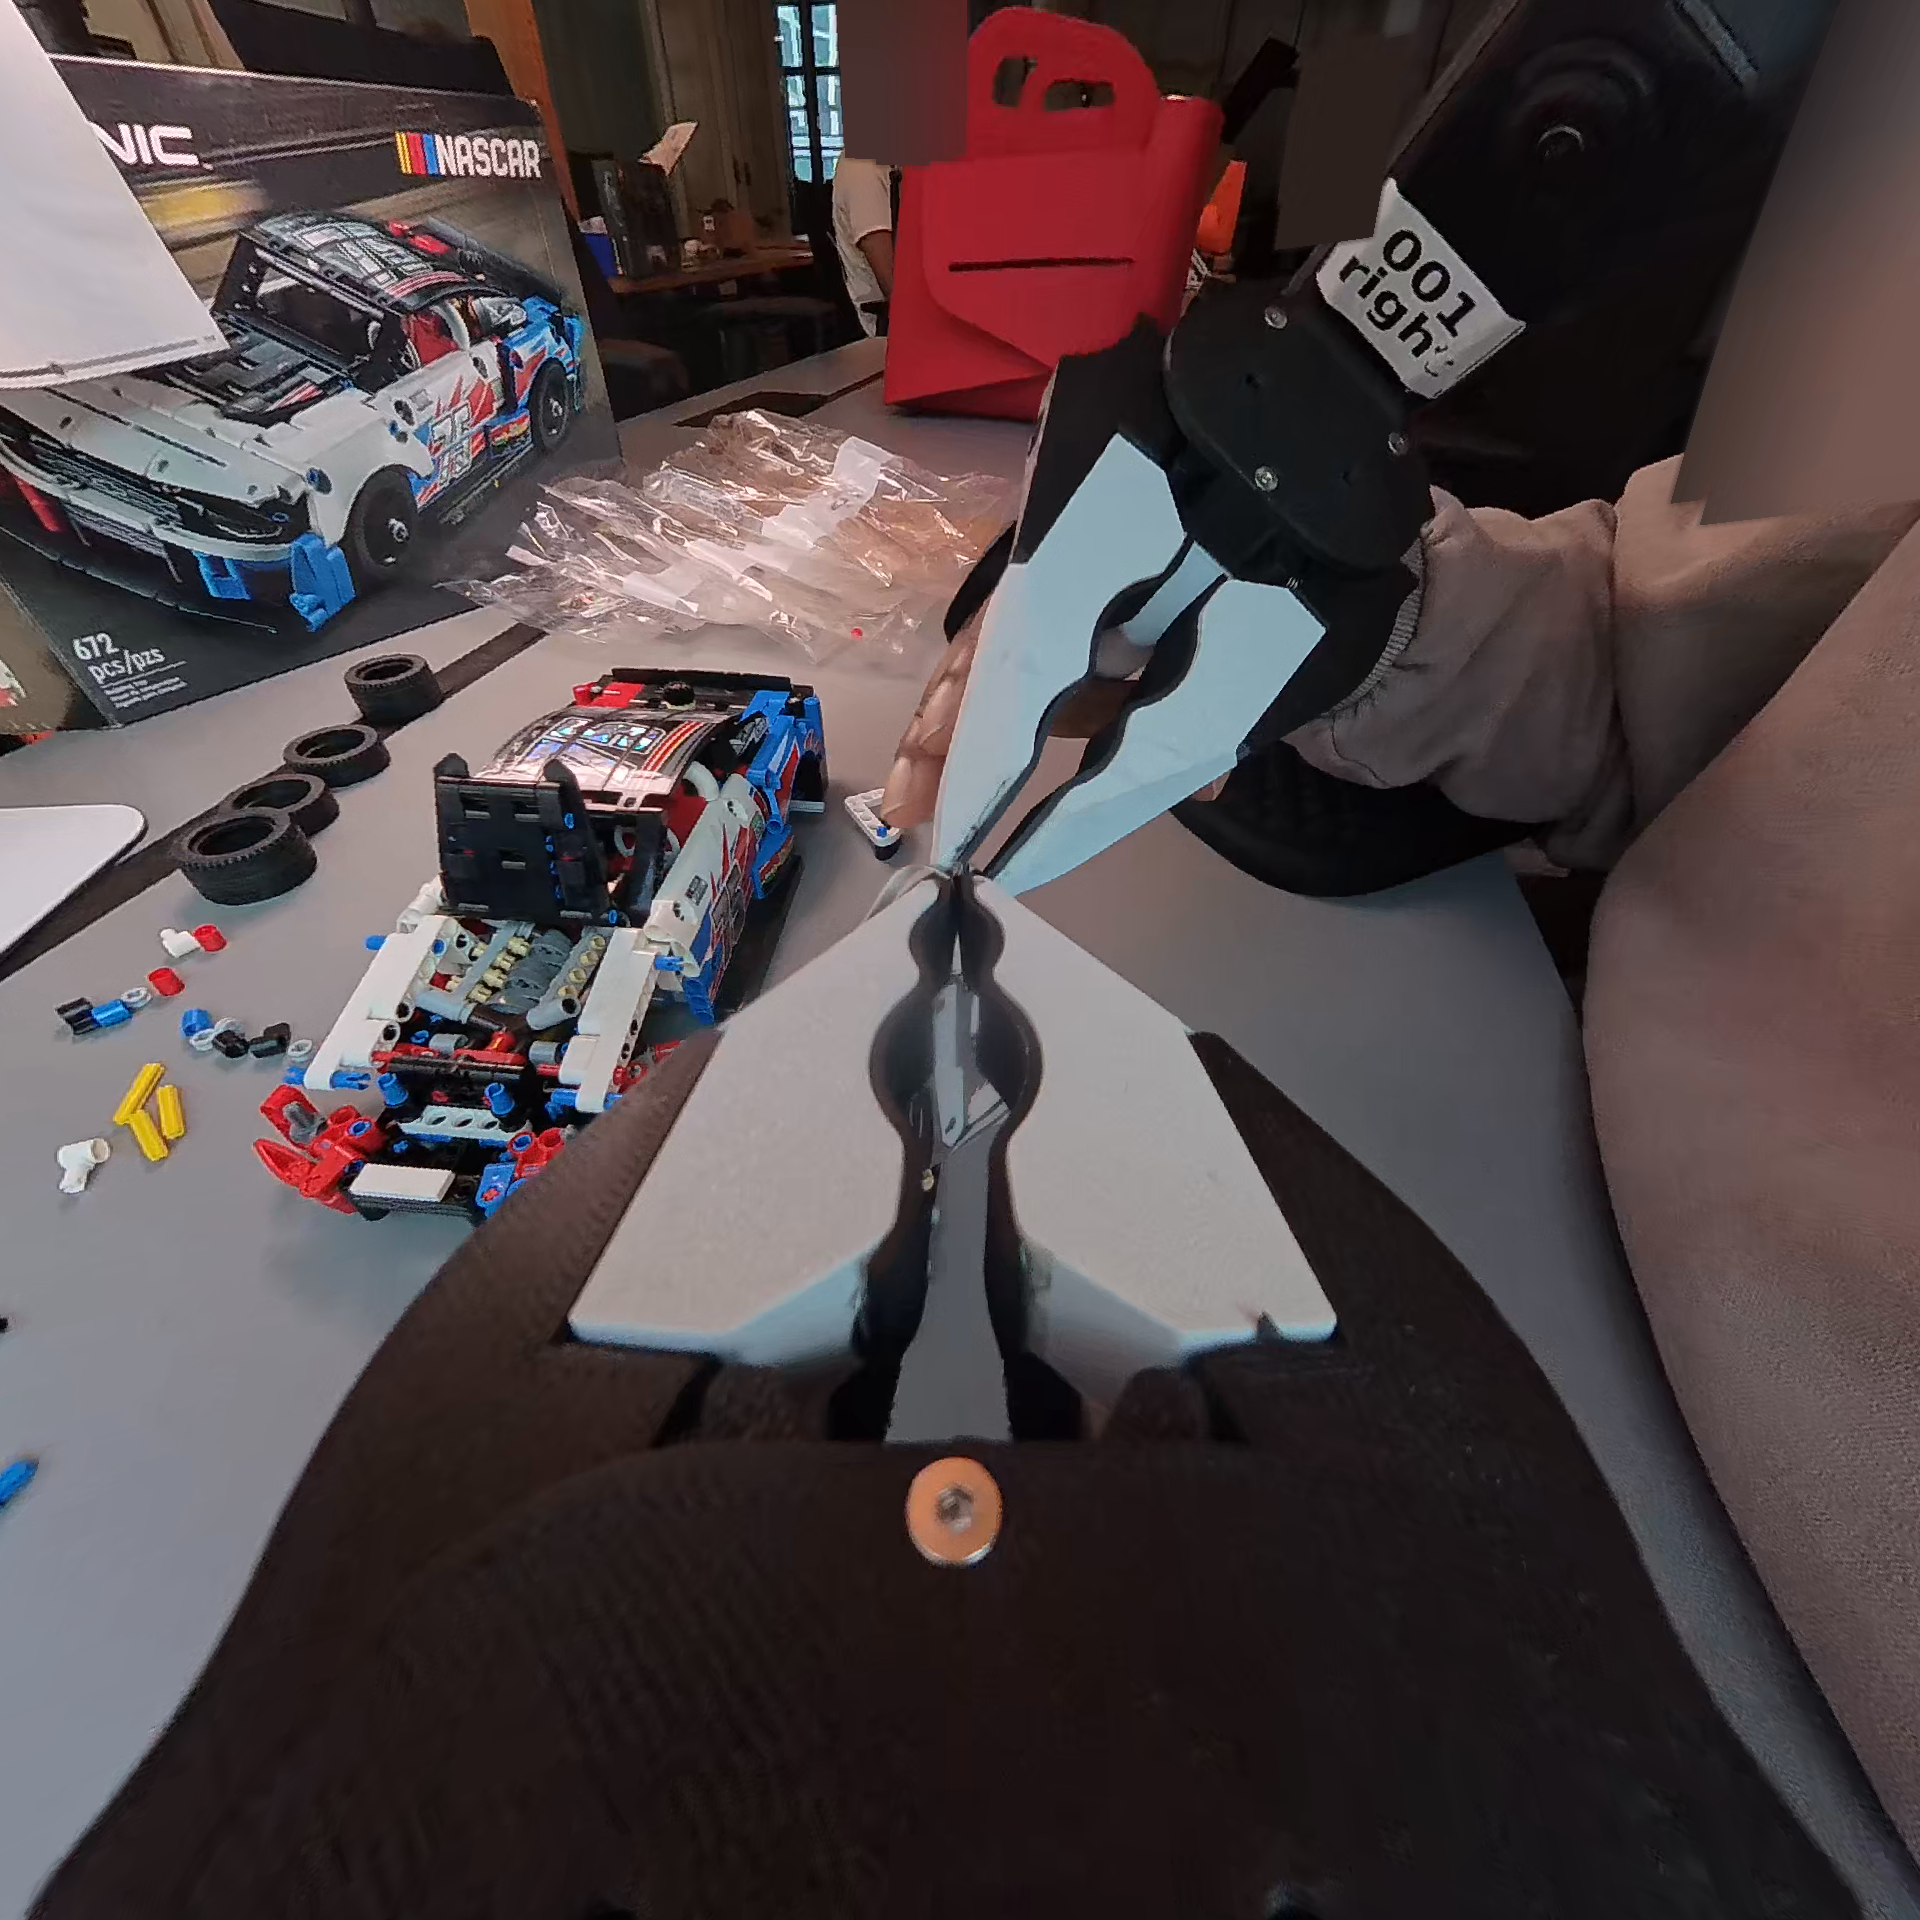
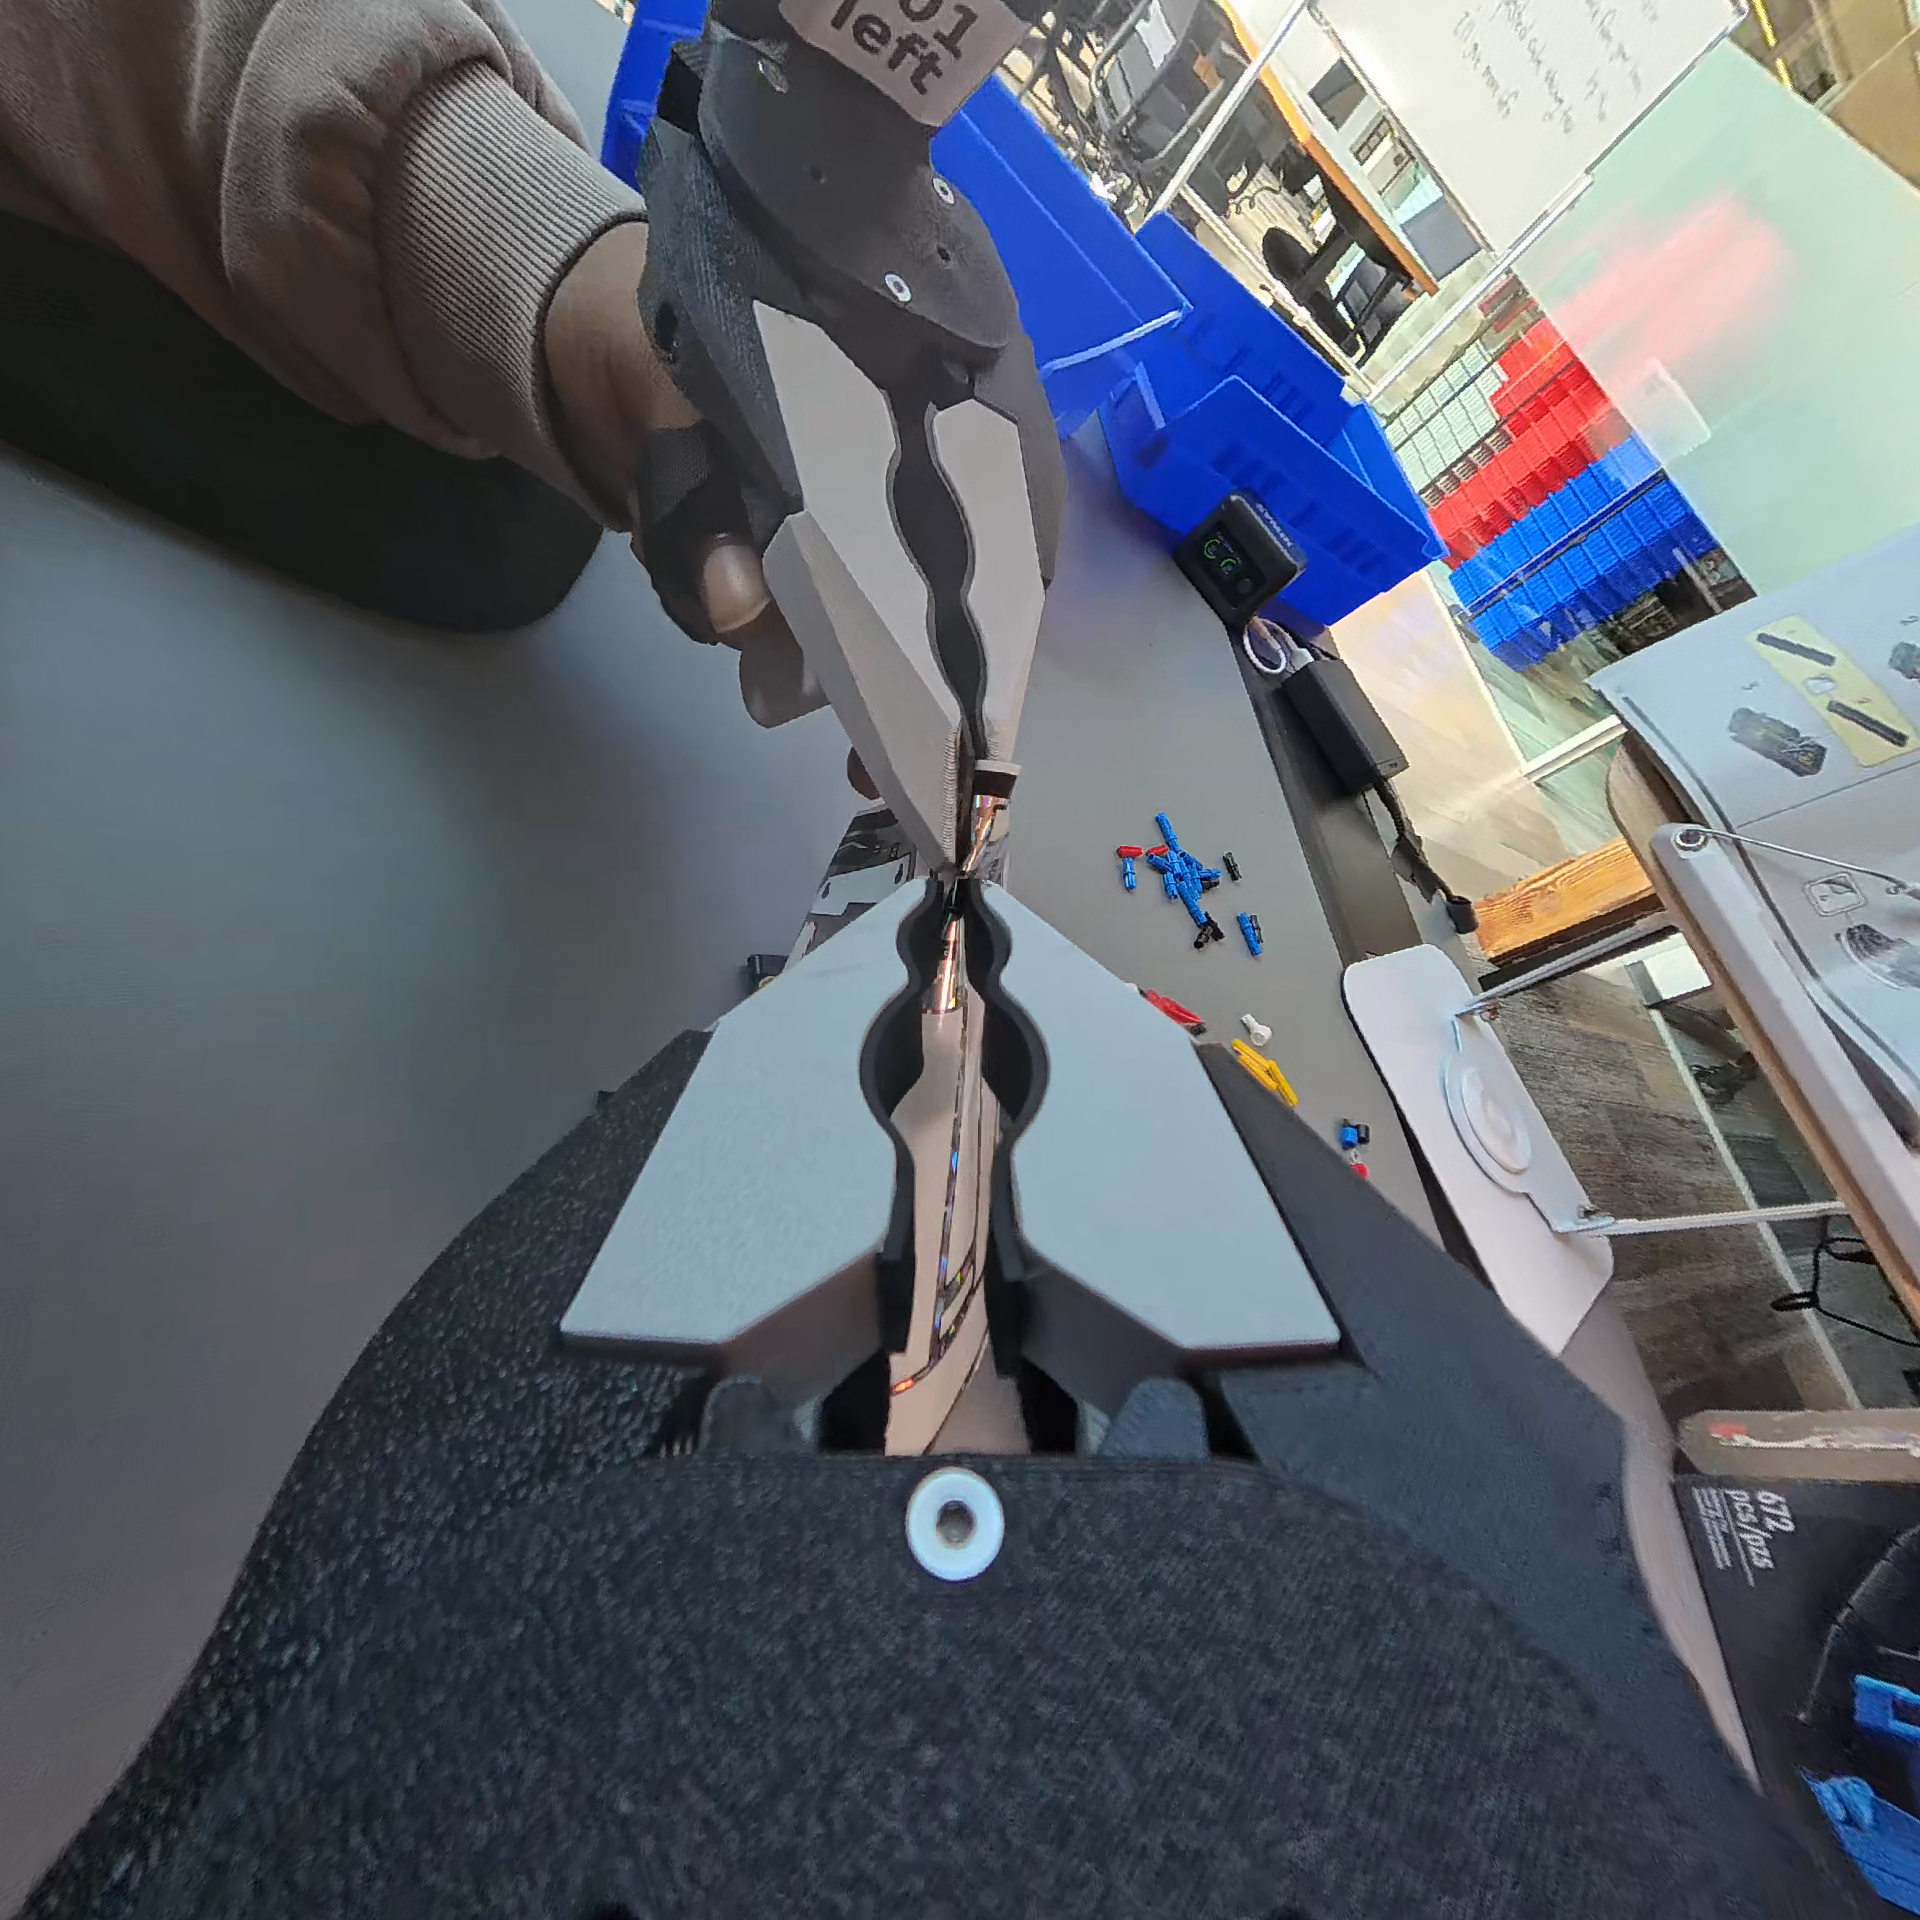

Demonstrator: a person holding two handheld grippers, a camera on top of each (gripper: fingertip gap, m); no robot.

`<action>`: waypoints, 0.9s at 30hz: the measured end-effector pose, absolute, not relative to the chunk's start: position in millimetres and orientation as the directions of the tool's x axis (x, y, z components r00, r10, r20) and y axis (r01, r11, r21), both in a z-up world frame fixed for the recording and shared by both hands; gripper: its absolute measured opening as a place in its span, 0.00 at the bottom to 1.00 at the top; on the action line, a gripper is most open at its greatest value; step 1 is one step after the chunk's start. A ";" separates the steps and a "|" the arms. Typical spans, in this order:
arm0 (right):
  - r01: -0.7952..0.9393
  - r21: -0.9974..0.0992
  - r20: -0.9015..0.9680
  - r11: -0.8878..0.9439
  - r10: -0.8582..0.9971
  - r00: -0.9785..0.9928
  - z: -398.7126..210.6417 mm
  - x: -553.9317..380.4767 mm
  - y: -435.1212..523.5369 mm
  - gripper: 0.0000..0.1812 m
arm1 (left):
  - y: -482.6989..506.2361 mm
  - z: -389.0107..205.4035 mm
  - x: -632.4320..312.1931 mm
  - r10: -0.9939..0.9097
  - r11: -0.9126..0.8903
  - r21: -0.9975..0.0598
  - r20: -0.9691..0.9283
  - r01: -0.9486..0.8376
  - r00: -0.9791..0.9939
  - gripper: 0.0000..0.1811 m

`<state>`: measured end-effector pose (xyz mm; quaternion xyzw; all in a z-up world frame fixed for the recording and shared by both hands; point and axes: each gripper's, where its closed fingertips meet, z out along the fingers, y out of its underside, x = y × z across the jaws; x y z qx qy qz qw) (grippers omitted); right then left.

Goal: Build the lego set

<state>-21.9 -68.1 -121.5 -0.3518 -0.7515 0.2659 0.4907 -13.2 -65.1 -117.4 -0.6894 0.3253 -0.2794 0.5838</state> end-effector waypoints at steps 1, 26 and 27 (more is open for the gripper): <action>0.268 -0.758 0.530 0.594 0.802 -0.277 -121.6 -21.5 -68.7 0.00 | -65.5 -117.3 -12.8 -0.774 -0.096 -0.986 -0.011 -0.134 0.633 0.00; 0.303 -0.883 0.240 0.358 0.901 -0.362 -121.8 -14.5 -72.1 0.00 | -69.3 -120.5 -5.8 -0.722 0.057 -0.931 -0.287 -0.360 0.629 0.00; 0.306 -0.886 0.227 0.348 0.902 -0.368 -122.4 -13.9 -72.5 0.00 | -69.8 -120.9 -5.1 -0.718 0.067 -0.924 -0.306 -0.376 0.625 0.00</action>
